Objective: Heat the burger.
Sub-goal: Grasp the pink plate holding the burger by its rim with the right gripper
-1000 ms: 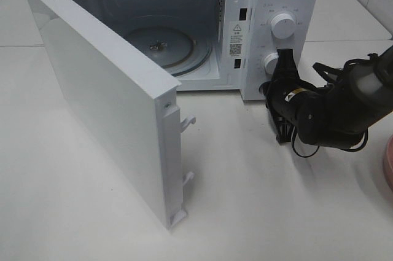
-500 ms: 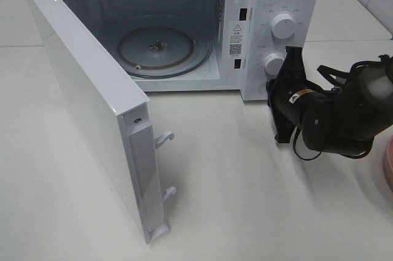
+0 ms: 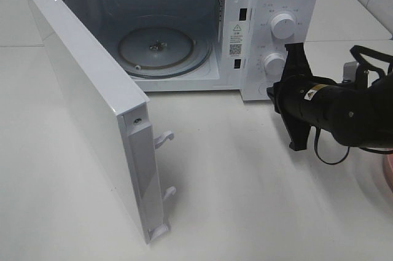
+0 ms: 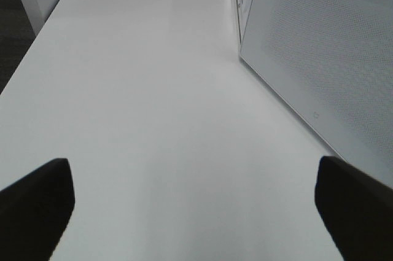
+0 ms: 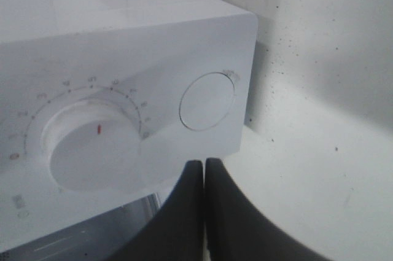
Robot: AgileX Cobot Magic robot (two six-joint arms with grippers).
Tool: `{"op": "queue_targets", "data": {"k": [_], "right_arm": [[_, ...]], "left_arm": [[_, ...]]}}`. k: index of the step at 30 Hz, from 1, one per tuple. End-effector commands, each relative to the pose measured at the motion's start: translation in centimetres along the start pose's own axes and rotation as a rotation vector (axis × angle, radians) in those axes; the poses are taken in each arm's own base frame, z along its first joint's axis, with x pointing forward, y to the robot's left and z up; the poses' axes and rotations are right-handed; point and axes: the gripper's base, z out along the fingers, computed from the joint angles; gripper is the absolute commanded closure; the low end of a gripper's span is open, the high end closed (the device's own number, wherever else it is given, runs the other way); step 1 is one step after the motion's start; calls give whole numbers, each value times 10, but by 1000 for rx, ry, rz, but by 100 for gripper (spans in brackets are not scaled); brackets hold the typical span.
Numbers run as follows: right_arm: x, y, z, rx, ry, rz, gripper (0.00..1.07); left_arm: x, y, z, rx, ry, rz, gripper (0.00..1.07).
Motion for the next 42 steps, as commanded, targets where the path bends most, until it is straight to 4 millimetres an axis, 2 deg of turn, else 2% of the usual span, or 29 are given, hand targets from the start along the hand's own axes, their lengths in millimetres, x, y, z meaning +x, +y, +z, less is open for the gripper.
{"op": "queue_targets", "data": {"k": [1,9,18,20,23,25,28,33,42], "right_arm": [[0,6,-8,17,24,-68,107],[2,22,-34,101,100,-333,107],[2,37,-56,113,156,-477,107],[2,44,-67,103,178,-560,106],[2,46,-70,101,184,-579,105],[1,55,-81,79,197,-635,104],[1,56,-84,73,200,-650,104],[-1,66,-101,40,216,-732,102],[-1,70,-123,46,283,-910,99]], "left_arm": [[0,0,-2,11,-33,1,6],[0,0,-2,11,-33,1,6],[0,0,-2,11,-33,1,6],[0,0,-2,11,-33,1,6],[0,0,-2,11,-33,1,6],[0,0,-2,11,-33,1,6],[0,0,-2,11,-33,1,6],[0,0,-2,11,-33,1,6],[0,0,-2,11,-33,1,6]]}}
